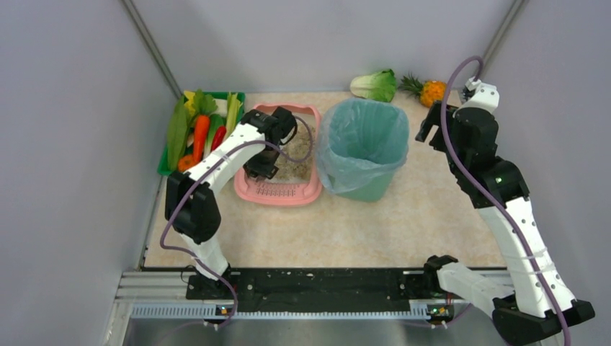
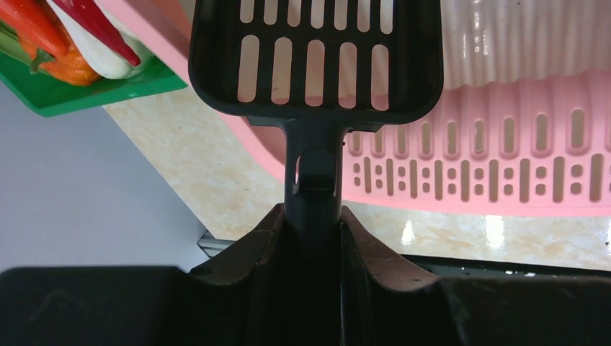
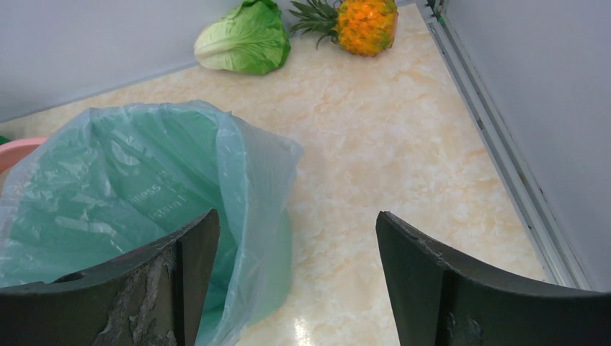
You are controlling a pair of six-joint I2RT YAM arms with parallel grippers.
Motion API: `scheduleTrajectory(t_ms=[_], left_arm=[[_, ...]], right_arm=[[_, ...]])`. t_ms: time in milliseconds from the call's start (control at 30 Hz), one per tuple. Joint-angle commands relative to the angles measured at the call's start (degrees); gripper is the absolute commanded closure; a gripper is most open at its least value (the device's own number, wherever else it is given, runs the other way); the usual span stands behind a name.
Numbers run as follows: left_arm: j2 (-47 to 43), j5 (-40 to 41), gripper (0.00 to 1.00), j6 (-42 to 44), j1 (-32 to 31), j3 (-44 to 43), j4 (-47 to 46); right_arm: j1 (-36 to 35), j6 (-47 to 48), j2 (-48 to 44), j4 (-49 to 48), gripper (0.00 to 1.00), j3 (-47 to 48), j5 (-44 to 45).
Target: Clean the litter box
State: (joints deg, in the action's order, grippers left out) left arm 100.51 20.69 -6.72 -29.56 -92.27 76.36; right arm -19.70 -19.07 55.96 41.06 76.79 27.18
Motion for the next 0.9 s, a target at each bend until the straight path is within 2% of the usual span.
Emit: scheduleTrajectory(t_ms=[0,200,533,867], left_arm=[[2.01,0.47,1.00,0.88,-0.29,-3.13,1.10],[3.29,-2.27,1.00,0.91,-0.30,-2.56,-2.34],[0.55,-9.18,1.00,1.17,0.98,7.29,-13.00],[1.86,-15.40,1.00,1.84,2.67,7.97,-19.21]], right_arm=[[-0.56,0.50,-1.77,-3.50,0.20,-0.30,1.15],[-0.54,0.97,-2.91,-4.50,0.20,-1.42,1.69],[-0.58,2.36,-4.72,-6.65,0.20,-2.20,1.91],[-0.56,2.32,-5.74,-7.74,0.20,-3.55,2.51]])
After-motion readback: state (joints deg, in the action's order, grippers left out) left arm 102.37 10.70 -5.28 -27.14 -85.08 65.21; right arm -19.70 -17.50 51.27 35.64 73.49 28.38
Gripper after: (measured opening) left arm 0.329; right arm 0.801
